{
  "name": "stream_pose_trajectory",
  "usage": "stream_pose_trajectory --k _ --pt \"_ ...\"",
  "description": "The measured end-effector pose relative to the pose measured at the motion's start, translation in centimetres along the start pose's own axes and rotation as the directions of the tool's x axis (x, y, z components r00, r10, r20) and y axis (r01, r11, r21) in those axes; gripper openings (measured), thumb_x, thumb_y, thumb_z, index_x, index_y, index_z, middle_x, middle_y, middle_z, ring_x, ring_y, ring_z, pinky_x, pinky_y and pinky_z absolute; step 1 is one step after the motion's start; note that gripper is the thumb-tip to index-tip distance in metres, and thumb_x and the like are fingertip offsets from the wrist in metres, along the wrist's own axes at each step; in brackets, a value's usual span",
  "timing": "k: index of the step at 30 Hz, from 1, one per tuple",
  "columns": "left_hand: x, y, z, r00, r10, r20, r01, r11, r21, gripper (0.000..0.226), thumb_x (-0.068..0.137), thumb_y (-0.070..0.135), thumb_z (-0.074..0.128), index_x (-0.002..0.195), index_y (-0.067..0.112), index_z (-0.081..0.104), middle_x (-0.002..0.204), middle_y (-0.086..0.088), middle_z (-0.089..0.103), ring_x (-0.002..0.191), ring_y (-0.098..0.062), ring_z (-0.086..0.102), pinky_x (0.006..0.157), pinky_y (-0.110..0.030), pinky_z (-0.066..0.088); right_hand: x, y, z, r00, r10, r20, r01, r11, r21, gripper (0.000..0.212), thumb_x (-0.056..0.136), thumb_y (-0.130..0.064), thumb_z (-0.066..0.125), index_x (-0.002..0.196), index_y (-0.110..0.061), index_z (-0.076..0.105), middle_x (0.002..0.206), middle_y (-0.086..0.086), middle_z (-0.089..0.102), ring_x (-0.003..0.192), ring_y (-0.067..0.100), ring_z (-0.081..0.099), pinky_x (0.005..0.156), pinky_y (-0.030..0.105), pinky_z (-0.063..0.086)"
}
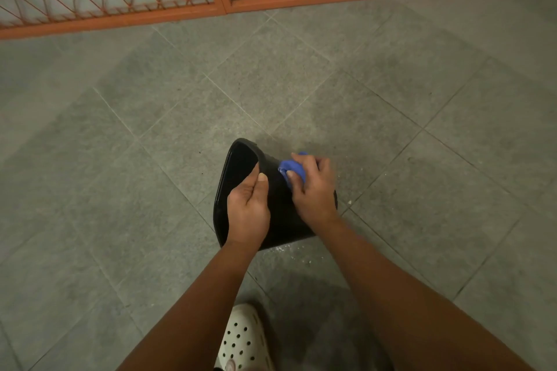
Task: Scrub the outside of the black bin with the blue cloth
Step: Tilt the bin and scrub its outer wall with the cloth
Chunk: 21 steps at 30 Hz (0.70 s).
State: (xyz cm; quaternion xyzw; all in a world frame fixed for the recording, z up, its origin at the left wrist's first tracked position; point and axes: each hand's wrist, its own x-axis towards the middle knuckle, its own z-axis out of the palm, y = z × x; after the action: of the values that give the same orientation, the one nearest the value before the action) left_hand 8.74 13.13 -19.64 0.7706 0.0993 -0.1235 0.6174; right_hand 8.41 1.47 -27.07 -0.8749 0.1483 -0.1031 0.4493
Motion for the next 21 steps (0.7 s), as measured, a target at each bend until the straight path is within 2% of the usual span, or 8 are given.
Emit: stream_pose_trajectory --k 3,6,8,11,14,18,19,21 --pt "0.2 -0.2 -0.1 1.0 0.016 -0.016 -0.016 1.0 0.016 0.029 0.099 0.017 0.044 0.116 0.009 0.065 0.103 -0.007 0.071 0.102 -0.018 0.066 0.097 -0.045 0.049 -1.9 -0.5 -0.2 0.996 -0.085 0.001 0.084 0.996 0.017 0.034 0.086 -0.037 0.046 0.118 -0.028 0.045 0.111 0.012 0.045 0.097 0.023 0.048 0.08 0.042 0.05" --pt "0.0 -0.4 0.0 0.999 0.047 -0.002 -0.047 0.999 0.022 0.028 0.098 0.017 0.044 0.112 0.009 0.066 0.098 -0.013 0.07 0.095 -0.023 0.067 0.093 -0.045 0.051 -1.6 -0.8 -0.1 0.986 -0.167 0.004 0.167 0.986 0.004 0.03 0.088 -0.033 0.048 0.118 -0.028 0.045 0.111 0.013 0.046 0.097 0.024 0.048 0.079 0.04 0.049" --pt "-0.1 -0.3 0.1 0.999 0.045 0.001 -0.045 0.999 0.012 0.03 0.096 0.023 0.045 0.112 0.009 0.066 0.098 -0.013 0.07 0.096 -0.025 0.066 0.092 -0.046 0.051 -0.6 -0.3 0.1 0.994 -0.109 0.007 0.109 0.994 -0.014 0.031 0.088 -0.034 0.049 0.118 -0.028 0.047 0.111 0.013 0.046 0.097 0.025 0.048 0.078 0.043 0.05" --pt "-0.1 -0.3 0.1 1.0 -0.006 0.023 0.007 0.999 -0.047 0.03 0.098 0.018 0.045 0.119 0.01 0.064 0.108 -0.005 0.07 0.107 -0.017 0.064 0.099 -0.044 0.048 -0.7 1.1 -0.1 0.997 0.078 -0.011 -0.079 0.997 -0.017 0.034 0.089 -0.03 0.055 0.121 -0.018 0.053 0.114 0.014 0.045 0.098 0.024 0.047 0.082 0.047 0.05" --pt "0.4 -0.3 0.1 0.997 -0.073 0.027 0.076 0.99 -0.121 0.029 0.096 0.019 0.048 0.117 0.006 0.065 0.109 -0.011 0.069 0.108 -0.024 0.064 0.102 -0.048 0.045 -3.0 0.6 -0.6 1.0 -0.007 -0.001 0.007 1.0 -0.024 0.039 0.088 -0.035 0.048 0.124 -0.02 0.045 0.119 0.012 0.039 0.103 0.022 0.044 0.086 0.043 0.048" --pt "0.3 0.4 0.3 0.994 -0.103 0.035 0.108 0.976 -0.188 0.027 0.099 0.006 0.042 0.112 -0.004 0.063 0.109 -0.021 0.067 0.108 -0.03 0.063 0.098 -0.038 0.048 -3.2 -2.0 -0.3 0.983 -0.18 -0.02 0.181 0.981 0.069 0.035 0.089 -0.03 0.047 0.122 -0.02 0.041 0.122 0.009 0.037 0.106 0.026 0.044 0.087 0.039 0.043" --pt "0.3 0.3 0.3 0.994 -0.103 0.033 0.107 0.978 -0.181 0.027 0.099 0.006 0.042 0.11 -0.005 0.064 0.109 -0.022 0.067 0.108 -0.032 0.062 0.1 -0.04 0.047 -2.3 -2.4 -0.1 0.981 -0.192 -0.027 0.193 0.979 0.061 0.033 0.089 -0.03 0.047 0.12 -0.018 0.042 0.119 0.012 0.041 0.103 0.026 0.045 0.084 0.039 0.043" --pt "0.2 0.2 0.2 0.994 -0.111 0.022 0.113 0.979 -0.172 0.028 0.098 0.011 0.044 0.109 -0.002 0.066 0.108 -0.02 0.068 0.108 -0.03 0.063 0.104 -0.047 0.043 -0.6 -2.3 0.1 0.995 -0.098 -0.034 0.1 0.994 0.053 0.036 0.087 -0.033 0.047 0.116 -0.012 0.045 0.112 0.015 0.048 0.098 0.026 0.048 0.079 0.043 0.046"
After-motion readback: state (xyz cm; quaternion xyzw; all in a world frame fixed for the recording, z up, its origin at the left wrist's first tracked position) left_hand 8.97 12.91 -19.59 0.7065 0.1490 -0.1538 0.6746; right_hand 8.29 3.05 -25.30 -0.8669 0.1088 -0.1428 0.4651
